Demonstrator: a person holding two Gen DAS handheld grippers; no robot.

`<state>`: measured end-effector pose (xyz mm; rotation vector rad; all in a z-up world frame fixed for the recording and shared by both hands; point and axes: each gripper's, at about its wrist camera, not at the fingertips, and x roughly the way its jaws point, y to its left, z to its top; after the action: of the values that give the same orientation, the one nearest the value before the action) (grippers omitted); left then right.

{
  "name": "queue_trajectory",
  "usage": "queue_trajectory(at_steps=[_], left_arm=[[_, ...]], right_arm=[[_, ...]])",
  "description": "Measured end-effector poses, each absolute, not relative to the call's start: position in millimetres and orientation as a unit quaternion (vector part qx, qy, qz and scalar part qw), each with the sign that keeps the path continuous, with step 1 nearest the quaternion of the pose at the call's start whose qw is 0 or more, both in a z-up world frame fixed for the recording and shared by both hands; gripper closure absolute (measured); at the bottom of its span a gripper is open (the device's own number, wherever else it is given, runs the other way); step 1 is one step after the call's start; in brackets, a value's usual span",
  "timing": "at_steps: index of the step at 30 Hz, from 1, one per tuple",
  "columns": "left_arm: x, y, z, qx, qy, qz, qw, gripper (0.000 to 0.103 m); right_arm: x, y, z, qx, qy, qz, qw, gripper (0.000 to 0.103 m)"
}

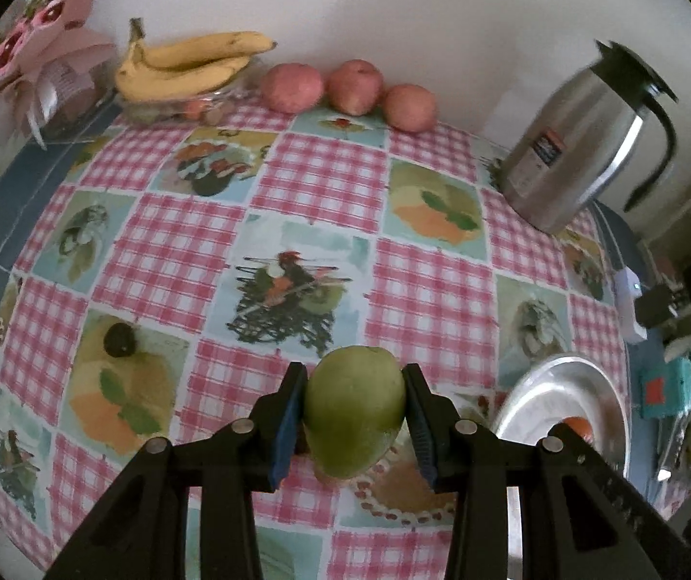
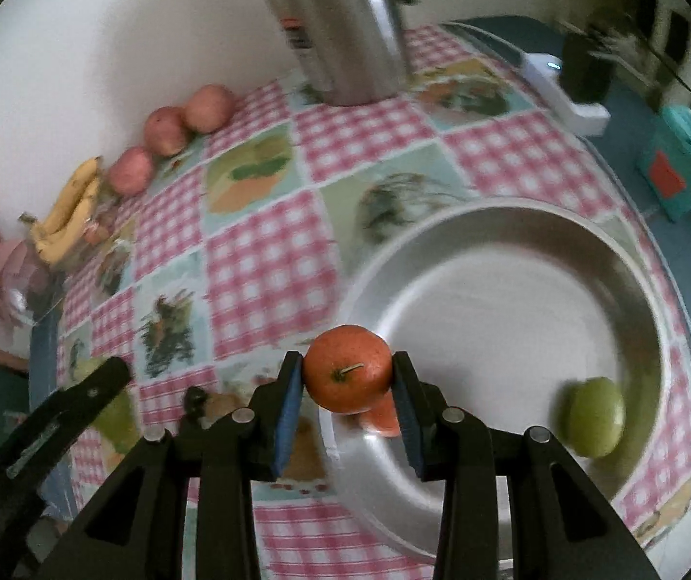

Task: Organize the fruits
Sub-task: 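Carry the green pear and stemmed orange over the steel plate with both grippers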

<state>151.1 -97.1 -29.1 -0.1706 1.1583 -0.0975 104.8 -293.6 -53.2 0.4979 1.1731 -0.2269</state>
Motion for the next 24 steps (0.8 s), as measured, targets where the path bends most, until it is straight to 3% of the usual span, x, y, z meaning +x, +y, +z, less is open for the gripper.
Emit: queue_trajectory(at_steps=[24], left_arm=[[100.8, -206.7, -39.6, -0.006, 0.576, -0.198, 0.793, 0.060]], right_arm=[[51.9, -384.8, -44.2, 0.303, 0.489, -0.220, 0.787, 0.065]])
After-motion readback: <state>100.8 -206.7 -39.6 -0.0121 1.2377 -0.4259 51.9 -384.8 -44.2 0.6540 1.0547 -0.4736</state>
